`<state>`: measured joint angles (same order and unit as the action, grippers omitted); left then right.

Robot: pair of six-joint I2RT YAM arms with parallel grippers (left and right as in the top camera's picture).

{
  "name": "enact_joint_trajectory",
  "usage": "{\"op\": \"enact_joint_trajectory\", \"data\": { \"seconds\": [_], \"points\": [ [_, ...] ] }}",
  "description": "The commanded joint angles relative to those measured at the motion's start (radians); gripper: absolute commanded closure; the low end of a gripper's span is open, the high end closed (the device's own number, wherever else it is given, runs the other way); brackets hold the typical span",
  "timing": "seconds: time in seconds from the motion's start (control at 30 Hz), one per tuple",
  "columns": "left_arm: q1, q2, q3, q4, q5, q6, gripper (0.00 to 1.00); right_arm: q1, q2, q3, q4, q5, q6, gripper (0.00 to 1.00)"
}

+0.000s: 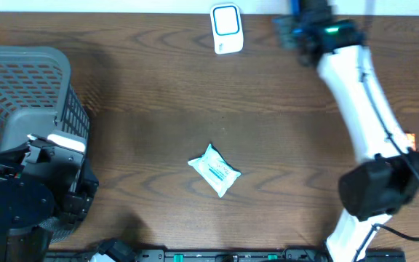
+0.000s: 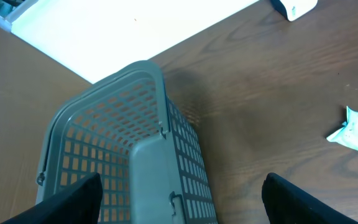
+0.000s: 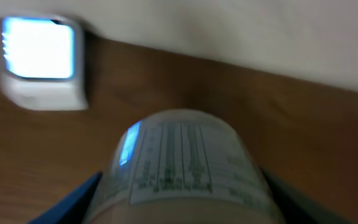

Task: Scan the item barcode
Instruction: 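Swing the right arm right and set the jar at the table's right edge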

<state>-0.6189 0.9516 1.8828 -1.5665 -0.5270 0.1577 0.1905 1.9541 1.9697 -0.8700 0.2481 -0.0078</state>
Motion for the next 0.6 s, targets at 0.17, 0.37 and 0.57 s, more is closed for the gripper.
{"op": "enact_joint_trajectory", "data": {
  "seconds": [0.17,0.37,0.57],
  "points": [
    [0.0,-0.006,-0.001,0.0,-0.009,0.003,0.18,-0.335,0.029,-0.041,-0.219,-0.121,0.402,0.57],
    [0.0,-0.006,-0.001,0.0,-0.009,0.003,0.18,-0.505,0.03,-0.131,-0.221,-0.15,0.517,0.56],
    [0.0,-0.006,-0.001,0.0,-0.008,0.003,0.18,-0.596,0.031,-0.266,-0.119,-0.15,0.52,0.51]
  ]
}}
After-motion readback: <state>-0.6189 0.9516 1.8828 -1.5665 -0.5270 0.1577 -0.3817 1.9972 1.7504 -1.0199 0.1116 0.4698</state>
